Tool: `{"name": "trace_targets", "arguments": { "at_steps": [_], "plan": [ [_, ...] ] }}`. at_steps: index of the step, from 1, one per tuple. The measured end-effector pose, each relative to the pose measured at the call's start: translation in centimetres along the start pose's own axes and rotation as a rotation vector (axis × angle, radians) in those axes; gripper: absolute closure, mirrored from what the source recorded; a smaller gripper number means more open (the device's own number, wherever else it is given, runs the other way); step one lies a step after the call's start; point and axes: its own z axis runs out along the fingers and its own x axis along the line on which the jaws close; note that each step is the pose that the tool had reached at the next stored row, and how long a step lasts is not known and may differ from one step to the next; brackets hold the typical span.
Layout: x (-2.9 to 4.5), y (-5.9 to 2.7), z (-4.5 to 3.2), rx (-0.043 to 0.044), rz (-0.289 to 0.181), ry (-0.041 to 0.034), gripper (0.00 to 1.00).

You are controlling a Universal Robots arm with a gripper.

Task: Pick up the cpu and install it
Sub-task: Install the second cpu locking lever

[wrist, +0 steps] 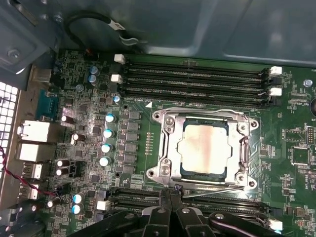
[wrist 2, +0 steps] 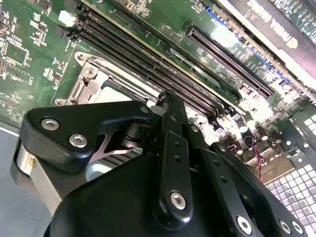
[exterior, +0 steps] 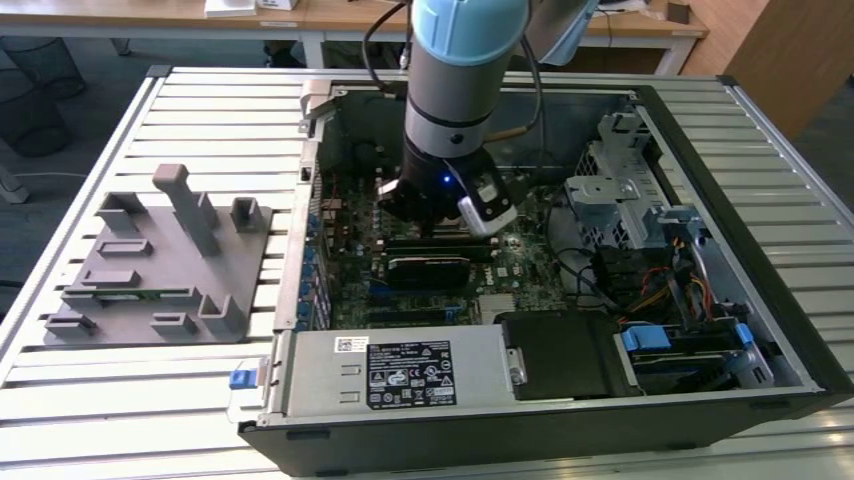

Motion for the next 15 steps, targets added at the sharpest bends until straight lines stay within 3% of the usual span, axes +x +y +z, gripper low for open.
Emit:
{"name": "trace_targets", "arguments": {
  "at_steps": [7, 15],
  "plan": [
    [0.19, -0.35, 0.15, -0.0102, 0.000, -0.0007, 0.89],
    [0.59, -0.70, 0.46, -0.0284, -0.001, -0.0020, 0.89]
  ]
}}
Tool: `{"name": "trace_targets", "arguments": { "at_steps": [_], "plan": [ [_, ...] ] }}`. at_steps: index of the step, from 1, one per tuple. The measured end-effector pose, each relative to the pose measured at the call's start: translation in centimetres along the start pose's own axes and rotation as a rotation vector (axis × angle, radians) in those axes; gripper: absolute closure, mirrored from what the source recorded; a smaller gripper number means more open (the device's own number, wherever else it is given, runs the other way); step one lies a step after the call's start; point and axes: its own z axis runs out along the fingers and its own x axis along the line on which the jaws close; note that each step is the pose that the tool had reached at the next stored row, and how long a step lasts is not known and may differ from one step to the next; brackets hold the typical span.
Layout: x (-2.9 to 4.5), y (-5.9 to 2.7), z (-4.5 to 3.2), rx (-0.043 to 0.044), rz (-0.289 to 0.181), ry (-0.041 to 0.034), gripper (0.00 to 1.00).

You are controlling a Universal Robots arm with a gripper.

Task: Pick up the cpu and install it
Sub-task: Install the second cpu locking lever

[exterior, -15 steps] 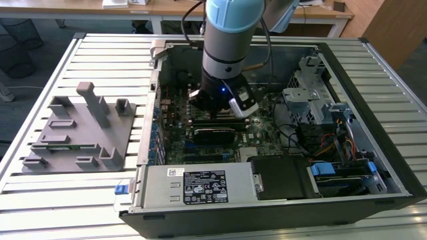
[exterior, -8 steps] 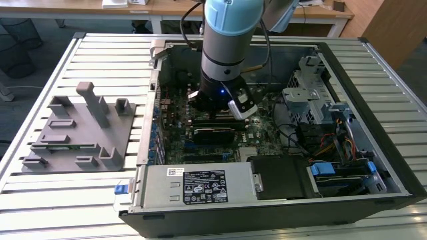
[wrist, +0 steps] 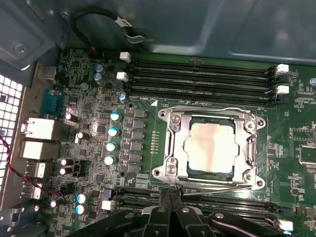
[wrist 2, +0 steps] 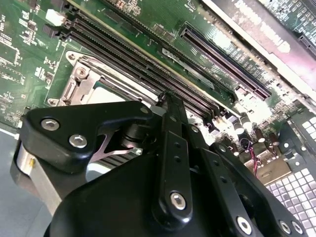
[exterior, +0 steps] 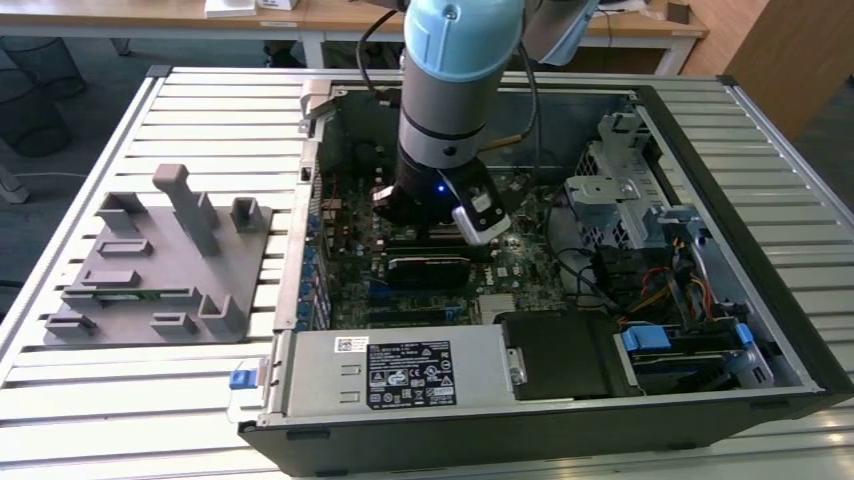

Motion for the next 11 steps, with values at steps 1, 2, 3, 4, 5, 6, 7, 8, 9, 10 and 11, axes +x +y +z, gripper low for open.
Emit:
{"name": "trace_targets", "arguments": {
  "at_steps": [1, 2, 3, 4, 5, 6, 7, 8, 9, 10, 11],
  "plan": [
    [0.03, -0.05, 0.07, -0.0022, 0.000, -0.0002, 0.89],
    [0.07, -0.09, 0.14, -0.0050, 0.000, -0.0004, 0.89],
    [0.12, -0.13, 0.22, -0.0085, 0.000, -0.0006, 0.89],
    [0.19, -0.16, 0.31, -0.0119, 0.000, -0.0009, 0.89],
    [0.27, -0.20, 0.39, -0.0157, -0.001, -0.0011, 0.89],
    [0.41, -0.26, 0.46, -0.0203, -0.001, -0.0015, 0.89],
    [0.52, -0.30, 0.54, -0.0244, -0.001, -0.0018, 0.89],
    [0.59, -0.34, 0.62, -0.0281, -0.001, -0.0020, 0.89],
    [0.64, -0.36, 0.71, -0.0311, -0.001, -0.0022, 0.89],
    [0.66, -0.38, 0.80, -0.0333, -0.002, -0.0024, 0.89],
    [0.66, -0.39, 0.88, -0.0351, -0.002, -0.0026, 0.89]
  ]
}}
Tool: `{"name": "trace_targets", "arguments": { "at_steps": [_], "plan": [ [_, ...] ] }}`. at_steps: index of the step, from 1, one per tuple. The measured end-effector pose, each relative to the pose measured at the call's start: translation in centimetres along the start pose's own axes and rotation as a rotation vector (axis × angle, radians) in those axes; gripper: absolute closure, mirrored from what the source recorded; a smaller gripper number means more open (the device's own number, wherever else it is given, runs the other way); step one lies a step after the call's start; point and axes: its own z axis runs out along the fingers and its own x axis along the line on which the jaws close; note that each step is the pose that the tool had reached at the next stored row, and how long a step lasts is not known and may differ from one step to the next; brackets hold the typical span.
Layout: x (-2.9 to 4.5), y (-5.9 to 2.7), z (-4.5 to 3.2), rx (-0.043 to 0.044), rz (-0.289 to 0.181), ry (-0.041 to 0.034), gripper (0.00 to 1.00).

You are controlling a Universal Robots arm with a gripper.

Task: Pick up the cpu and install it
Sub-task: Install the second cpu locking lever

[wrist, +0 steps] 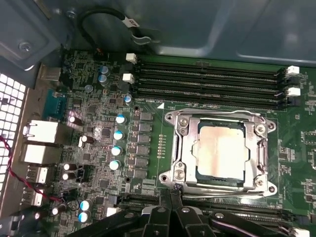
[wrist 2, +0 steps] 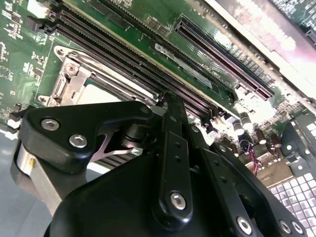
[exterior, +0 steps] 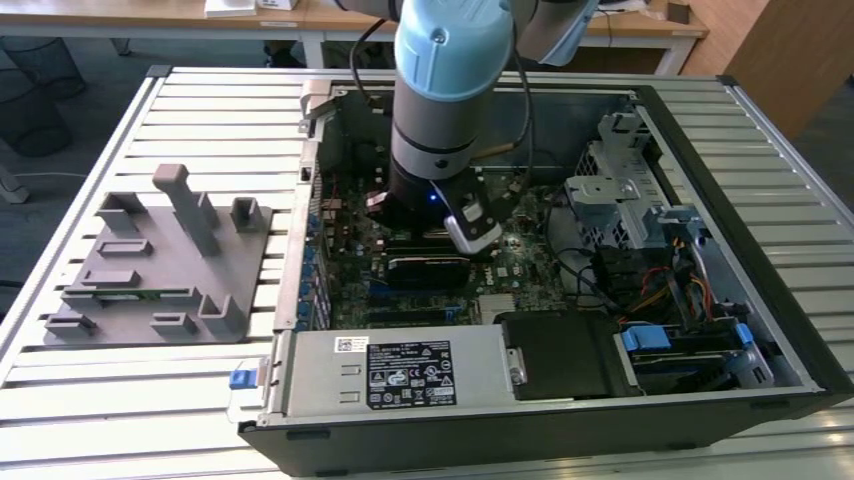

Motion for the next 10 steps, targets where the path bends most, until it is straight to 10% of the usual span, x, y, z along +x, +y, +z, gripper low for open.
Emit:
{"name": "trace_targets", "arguments": {
  "at_steps": [10],
  "plan": [
    [0.23, -0.09, 0.46, -0.0170, 0.000, -0.0010, 0.89]
  ]
}}
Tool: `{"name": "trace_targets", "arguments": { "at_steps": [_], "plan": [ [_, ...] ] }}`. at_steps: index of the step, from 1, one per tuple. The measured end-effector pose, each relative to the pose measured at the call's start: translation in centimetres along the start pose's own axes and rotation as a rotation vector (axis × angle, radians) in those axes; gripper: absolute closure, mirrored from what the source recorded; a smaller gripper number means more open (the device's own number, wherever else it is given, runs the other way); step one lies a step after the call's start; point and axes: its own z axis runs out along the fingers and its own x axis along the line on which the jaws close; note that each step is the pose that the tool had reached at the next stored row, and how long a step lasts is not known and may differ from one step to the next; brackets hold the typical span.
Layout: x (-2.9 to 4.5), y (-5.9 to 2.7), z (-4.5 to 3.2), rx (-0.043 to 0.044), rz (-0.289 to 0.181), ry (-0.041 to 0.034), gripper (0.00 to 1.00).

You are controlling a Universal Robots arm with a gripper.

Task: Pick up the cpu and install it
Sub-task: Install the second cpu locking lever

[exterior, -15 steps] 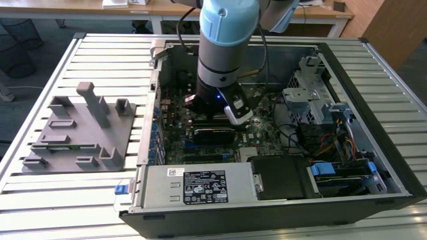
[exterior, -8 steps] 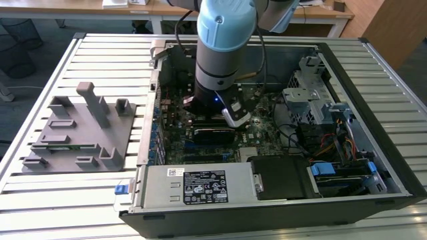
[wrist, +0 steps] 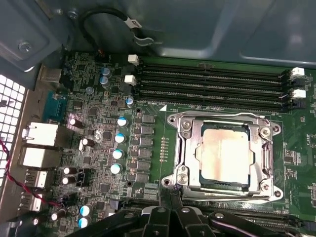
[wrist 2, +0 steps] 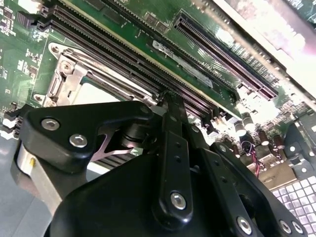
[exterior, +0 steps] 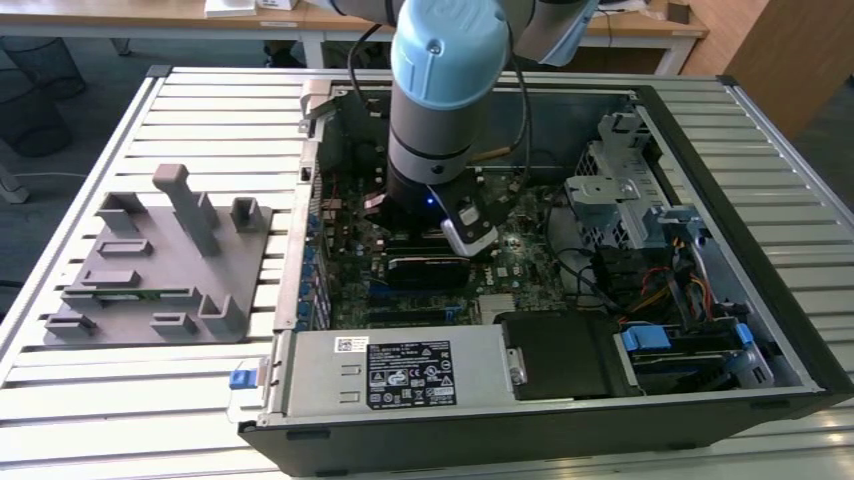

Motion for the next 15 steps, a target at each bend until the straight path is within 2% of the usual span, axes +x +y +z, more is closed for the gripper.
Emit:
{"name": "trace_targets", "arguments": {
  "at_steps": [5, 10, 15],
  "plan": [
    [0.00, -0.02, 0.12, -0.0185, -0.001, -0.0014, 0.89],
    [0.02, -0.06, 0.25, -0.0236, -0.001, -0.0016, 0.89],
    [0.15, -0.05, 0.28, -0.0357, -0.002, -0.0025, 0.89]
  ]
}}
